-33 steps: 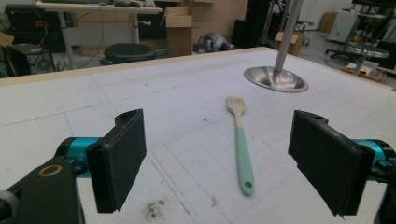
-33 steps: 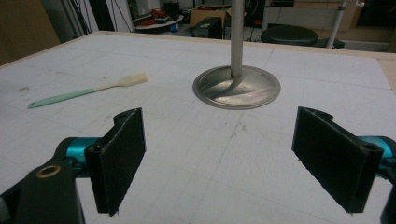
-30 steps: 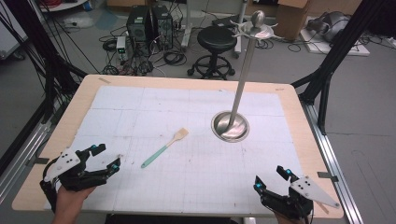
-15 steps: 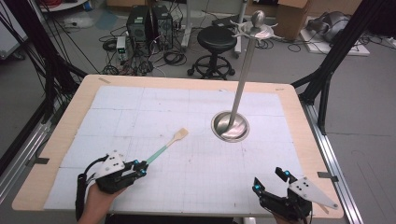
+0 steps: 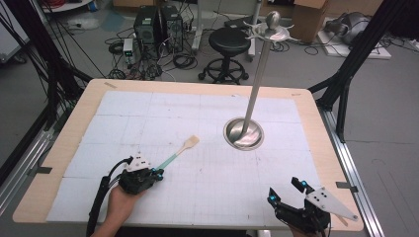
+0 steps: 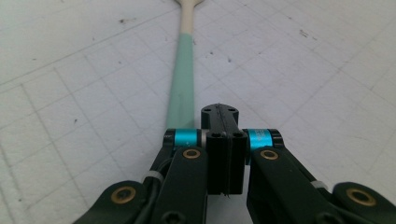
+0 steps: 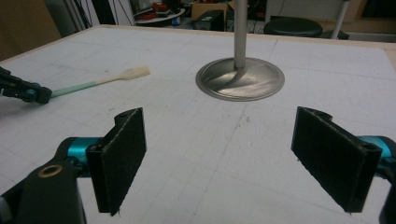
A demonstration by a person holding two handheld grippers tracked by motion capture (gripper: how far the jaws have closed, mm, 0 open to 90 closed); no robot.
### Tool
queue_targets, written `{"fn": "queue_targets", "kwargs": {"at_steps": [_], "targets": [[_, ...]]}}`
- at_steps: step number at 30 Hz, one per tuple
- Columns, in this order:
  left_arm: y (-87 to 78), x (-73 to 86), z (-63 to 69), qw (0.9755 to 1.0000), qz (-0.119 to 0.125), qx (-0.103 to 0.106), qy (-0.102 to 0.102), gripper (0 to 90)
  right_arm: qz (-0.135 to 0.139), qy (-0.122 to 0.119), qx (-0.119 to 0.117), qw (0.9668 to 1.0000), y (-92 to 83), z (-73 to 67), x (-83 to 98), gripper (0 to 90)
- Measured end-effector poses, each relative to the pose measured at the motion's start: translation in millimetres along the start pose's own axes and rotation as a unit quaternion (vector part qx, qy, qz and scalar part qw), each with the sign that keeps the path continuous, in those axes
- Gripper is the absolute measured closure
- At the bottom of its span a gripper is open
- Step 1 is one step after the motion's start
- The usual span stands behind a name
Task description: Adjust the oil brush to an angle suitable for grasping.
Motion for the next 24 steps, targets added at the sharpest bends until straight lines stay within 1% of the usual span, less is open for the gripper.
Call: {"fn": "queue_targets", "kwargs": {"at_steps": [4, 5, 8, 9, 11, 14, 15, 16, 17, 18, 19, 20, 21, 22, 23, 24], "targets": [[-3.1, 0.6, -5.7, 0.9998, -0.010, -0.017, 0.001, 89.5, -0.001, -0.001, -0.002, 1.0000, -0.2, 0.3, -0.1, 17.0], [-3.1, 0.6, -5.7, 0.9998, -0.010, -0.017, 0.001, 89.5, -0.001, 0.000, -0.002, 1.0000, -0.4, 0.0, -0.1, 17.0], [-4.3, 1.2, -13.0, 0.9995, -0.017, -0.026, -0.001, 89.6, -0.003, 0.000, -0.003, 1.0000, -0.7, -0.3, -0.2, 17.1], [-3.9, 1.0, -14.4, 0.9994, -0.016, -0.030, -0.005, 89.5, -0.002, -0.001, -0.003, 1.0000, -0.5, -0.3, -0.2, 17.1], [-4.4, 1.1, -19.7, 0.9988, -0.023, -0.042, -0.006, 89.5, -0.004, -0.001, -0.004, 1.0000, -0.4, -0.2, -0.2, 17.1], [-3.3, 0.9, -29.0, 0.9976, -0.025, -0.062, -0.016, 89.6, -0.006, 0.001, -0.005, 1.0000, -0.6, 0.0, 0.0, 17.2], [-3.3, 0.9, -29.0, 0.9976, -0.025, -0.062, -0.016, 89.6, -0.006, 0.001, -0.005, 1.0000, -0.6, 0.0, 0.0, 17.2], [-2.8, -0.3, -36.0, 0.9965, -0.036, -0.075, -0.013, 89.6, -0.004, -0.001, -0.005, 1.0000, -0.7, 0.8, -0.2, 17.2], [-2.8, -0.3, -36.0, 0.9965, -0.036, -0.075, -0.013, 89.6, -0.004, -0.001, -0.005, 1.0000, -0.7, 0.8, -0.2, 17.2], [-2.4, -2.3, -44.1, 0.9942, -0.041, -0.097, -0.023, 89.6, -0.002, -0.003, -0.005, 1.0000, -0.6, 2.0, -0.3, 17.2], [-2.4, -2.3, -44.1, 0.9942, -0.041, -0.097, -0.023, 89.6, -0.005, 0.001, -0.004, 1.0000, -1.0, 2.0, -0.1, 17.2], [-4.9, -5.0, -53.3, 0.9916, -0.044, -0.117, -0.033, 89.6, -0.004, 0.002, -0.004, 1.0000, -1.3, 2.2, -0.1, 17.2], [-4.9, -5.0, -53.3, 0.9916, -0.044, -0.117, -0.033, 89.6, -0.004, 0.002, -0.004, 1.0000, -1.3, 2.2, -0.1, 17.2], [-7.9, -10.7, -60.0, 0.9915, -0.022, -0.119, -0.048, 89.6, -0.002, 0.005, -0.005, 1.0000, -2.3, 2.3, -0.3, 17.2], [-7.8, -15.6, -61.4, 0.9919, -0.009, -0.114, -0.056, 89.6, -0.001, 0.005, -0.005, 1.0000, -2.3, 2.4, -0.5, 17.2], [-7.8, -15.6, -61.4, 0.9919, -0.009, -0.114, -0.056, 89.6, -0.001, 0.005, -0.005, 1.0000, -2.3, 2.4, -0.5, 17.2]]}}
Point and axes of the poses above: each handheld gripper's, and its own axes: y roughly forward along the jaws, x roughly out of its underside, z roughly to its right, the point moved 1 cm from there along y, roughly forward along the jaws, and after that the axes turned 11 degrees about y, right-handed, at the moved point
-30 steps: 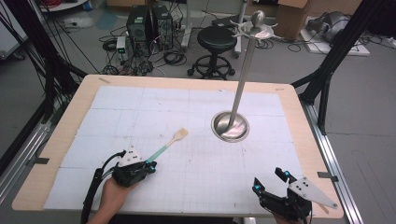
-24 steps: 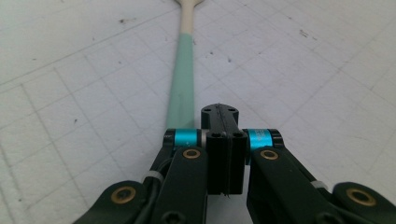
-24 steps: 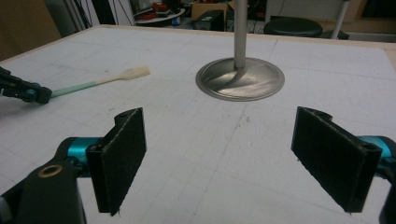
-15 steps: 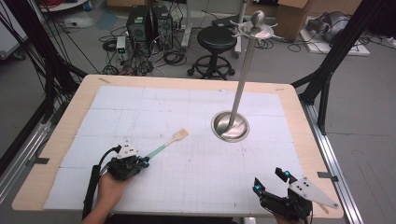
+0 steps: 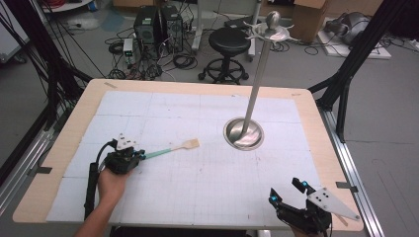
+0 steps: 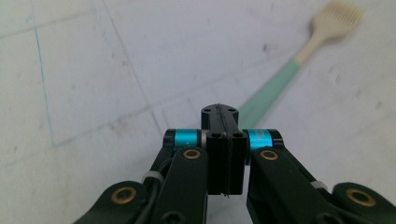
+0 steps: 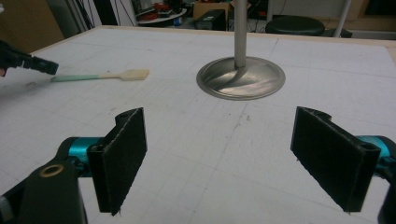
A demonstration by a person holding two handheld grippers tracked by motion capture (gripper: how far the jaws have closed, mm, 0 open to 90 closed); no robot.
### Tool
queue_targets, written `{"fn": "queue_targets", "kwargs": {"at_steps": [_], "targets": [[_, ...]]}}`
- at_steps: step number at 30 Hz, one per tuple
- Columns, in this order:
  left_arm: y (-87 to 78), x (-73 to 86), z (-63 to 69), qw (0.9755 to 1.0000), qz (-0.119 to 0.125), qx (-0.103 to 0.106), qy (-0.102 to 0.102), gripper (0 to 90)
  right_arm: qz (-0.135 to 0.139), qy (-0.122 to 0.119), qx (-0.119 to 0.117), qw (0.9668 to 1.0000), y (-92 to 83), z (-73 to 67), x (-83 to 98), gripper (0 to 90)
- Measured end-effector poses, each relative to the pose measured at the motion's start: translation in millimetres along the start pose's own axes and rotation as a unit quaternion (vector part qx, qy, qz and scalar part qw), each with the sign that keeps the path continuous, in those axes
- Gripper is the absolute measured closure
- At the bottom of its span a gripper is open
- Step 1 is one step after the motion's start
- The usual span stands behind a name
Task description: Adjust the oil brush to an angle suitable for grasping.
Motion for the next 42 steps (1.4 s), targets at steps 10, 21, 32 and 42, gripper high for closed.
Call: {"fn": "queue_targets", "kwargs": {"at_steps": [10, 21, 32, 42], "targets": [[56.4, -56.2, 26.7, 0.9983, -0.001, 0.043, 0.039, 89.5, 0.001, 0.006, -0.010, 0.9999, 0.4, 0.5, 0.1, 17.2], [94.1, -68.2, 55.1, 0.9944, -0.050, 0.058, 0.073, 89.5, 0.008, 0.020, -0.011, 0.9997, -3.7, 7.9, -1.4, 17.2], [82.5, -70.0, 89.5, 0.9874, -0.030, 0.119, 0.100, 89.5, 0.017, 0.030, -0.013, 0.9993, -6.9, 8.3, -2.4, 17.2], [84.5, -74.2, 85.8, 0.9931, -0.018, 0.083, 0.082, 89.5, 0.020, 0.035, -0.014, 0.9991, -7.5, 5.3, -1.5, 17.3]]}}
Point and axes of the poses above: each handheld gripper's, and its own axes: y roughly forward along the jaws, x roughly out of its underside, z roughly to its right, the point moved 1 cm from there along y, roughly forward along the jaws, and after that the axes turned 11 degrees about y, right-handed, at the moved point
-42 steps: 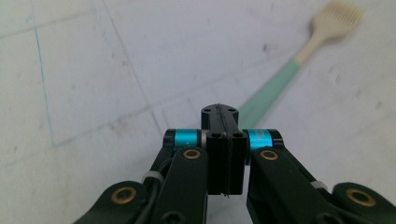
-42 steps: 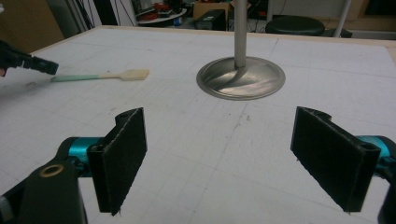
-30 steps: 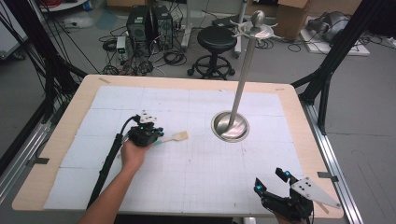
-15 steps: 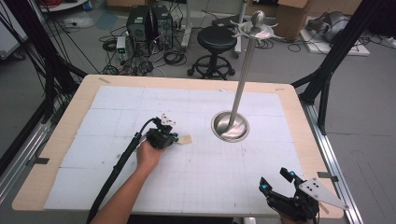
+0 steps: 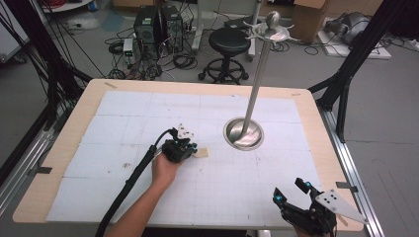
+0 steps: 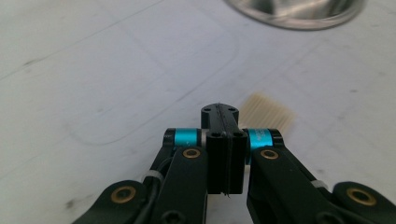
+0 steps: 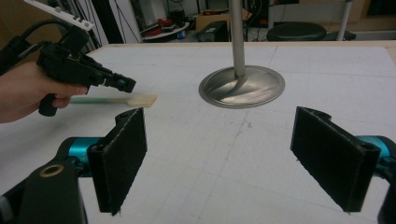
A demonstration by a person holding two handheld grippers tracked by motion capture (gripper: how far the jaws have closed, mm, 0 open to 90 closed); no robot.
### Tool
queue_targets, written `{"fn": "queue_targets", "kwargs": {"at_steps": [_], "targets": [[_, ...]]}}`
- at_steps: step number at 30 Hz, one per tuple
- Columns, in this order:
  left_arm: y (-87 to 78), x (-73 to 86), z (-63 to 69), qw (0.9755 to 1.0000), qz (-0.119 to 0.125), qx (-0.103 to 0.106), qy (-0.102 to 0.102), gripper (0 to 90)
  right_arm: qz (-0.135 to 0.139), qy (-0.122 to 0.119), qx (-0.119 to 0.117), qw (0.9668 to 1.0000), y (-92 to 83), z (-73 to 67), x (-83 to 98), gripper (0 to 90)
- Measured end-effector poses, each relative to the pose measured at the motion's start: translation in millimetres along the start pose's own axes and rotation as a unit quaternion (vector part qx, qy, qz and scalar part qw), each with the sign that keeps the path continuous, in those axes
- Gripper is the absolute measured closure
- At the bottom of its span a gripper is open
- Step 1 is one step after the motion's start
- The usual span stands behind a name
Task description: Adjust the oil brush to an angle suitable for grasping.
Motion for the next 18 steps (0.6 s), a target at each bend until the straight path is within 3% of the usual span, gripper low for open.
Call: {"fn": "queue_targets", "kwargs": {"at_steps": [4, 6, 7, 12, 13, 18], "targets": [[4.3, 3.4, -10.9, 0.9998, -0.011, -0.001, -0.017, 89.5, -0.002, 0.000, 0.000, 1.0000, 0.3, 2.1, 0.3, 17.2], [9.8, 5.4, -7.9, 0.9995, -0.019, 0.016, -0.020, 89.5, -0.003, 0.002, 0.001, 1.0000, 0.5, 2.5, 0.2, 17.3], [10.8, 5.7, -4.9, 0.9997, -0.017, 0.011, -0.011, 89.5, -0.004, 0.001, 0.001, 1.0000, 0.4, 2.8, 0.2, 17.3], [9.3, 4.1, 2.8, 0.9993, -0.016, 0.033, -0.007, 89.5, 0.000, 0.005, 0.001, 1.0000, -2.2, 4.7, -0.4, 17.3], [8.2, 3.4, 10.2, 0.9988, -0.015, 0.047, 0.005, 89.6, 0.002, 0.008, 0.000, 1.0000, -2.7, 4.9, -0.6, 17.3], [7.0, 1.6, 37.4, 0.9965, -0.001, 0.082, 0.019, 89.6, 0.006, 0.010, -0.001, 0.9999, -3.7, 4.1, -1.3, 17.3]]}}
Point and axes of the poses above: each handheld gripper's, and its own axes: y roughly forward along the jaws, x roughly out of its underside, z roughly to its right, the point moved 1 cm from there along y, roughly forward along the jaws, and after that the axes turned 11 degrees about y, right-handed, at the moved point
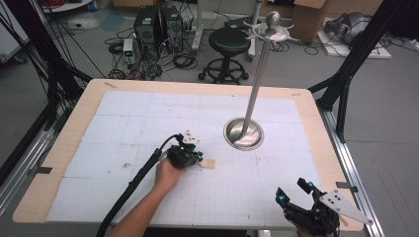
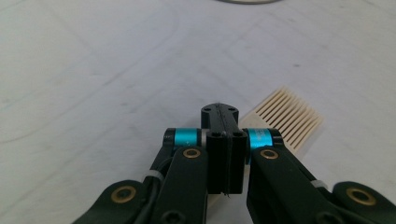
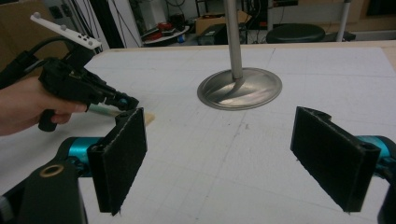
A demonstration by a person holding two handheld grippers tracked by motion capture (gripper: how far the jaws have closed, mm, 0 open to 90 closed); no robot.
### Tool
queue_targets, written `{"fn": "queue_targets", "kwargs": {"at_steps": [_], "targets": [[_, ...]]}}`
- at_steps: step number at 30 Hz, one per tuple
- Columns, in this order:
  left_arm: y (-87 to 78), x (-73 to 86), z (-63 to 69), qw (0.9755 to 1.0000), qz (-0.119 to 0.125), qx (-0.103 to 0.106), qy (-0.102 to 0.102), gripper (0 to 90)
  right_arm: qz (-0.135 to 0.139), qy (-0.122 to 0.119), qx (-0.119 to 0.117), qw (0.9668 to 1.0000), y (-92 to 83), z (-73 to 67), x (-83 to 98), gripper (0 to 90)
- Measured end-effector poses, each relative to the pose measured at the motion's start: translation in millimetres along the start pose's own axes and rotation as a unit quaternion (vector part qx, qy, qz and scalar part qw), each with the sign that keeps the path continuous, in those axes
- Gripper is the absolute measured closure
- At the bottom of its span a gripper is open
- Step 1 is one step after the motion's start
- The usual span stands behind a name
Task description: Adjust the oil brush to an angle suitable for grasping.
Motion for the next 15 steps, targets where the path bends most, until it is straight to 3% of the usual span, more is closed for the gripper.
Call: {"fn": "queue_targets", "kwargs": {"at_steps": [1, 3, 5, 6, 10, 13, 15], "targets": [[0.0, 0.0, 0.0, 1.0000, 0.000, 0.000, 0.000, 89.6, 0.000, 0.000, 0.000, 1.0000, 0.0, 0.0, 0.0, 17.3], [0.7, -0.6, 17.7, 0.9997, 0.008, 0.015, 0.016, 89.6, -0.001, 0.002, -0.003, 1.0000, 0.4, -0.9, 0.5, 17.3], [0.5, -1.1, 22.8, 0.9995, 0.007, 0.022, 0.021, 89.6, 0.001, 0.004, -0.005, 1.0000, 0.8, -1.2, 0.5, 17.3], [0.3, -1.9, 32.1, 0.9989, 0.008, 0.035, 0.031, 89.6, 0.001, 0.006, -0.006, 1.0000, 0.9, -1.6, 0.5, 17.3], [0.4, -0.5, 52.2, 0.9975, 0.023, 0.052, 0.042, 89.6, 0.000, 0.002, -0.007, 1.0000, 2.2, -2.8, 0.7, 17.3], [-1.3, 0.6, 56.0, 0.9968, 0.026, 0.061, 0.045, 89.6, 0.001, 0.002, -0.007, 1.0000, 2.4, -3.1, 0.8, 17.3], [-15.4, 3.8, 49.3, 0.9971, 0.053, 0.038, 0.038, 89.6, -0.001, 0.002, -0.006, 1.0000, 0.8, -3.2, 1.0, 17.2]]}}
Point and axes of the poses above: each handheld gripper's, and its own axes: y roughly forward along the jaws, x roughly out of its underside, z roughly to its right, the point moved 1 cm from there along y, roughly forward along the jaws, and after that the axes turned 11 degrees about y, right-handed, at the moved point
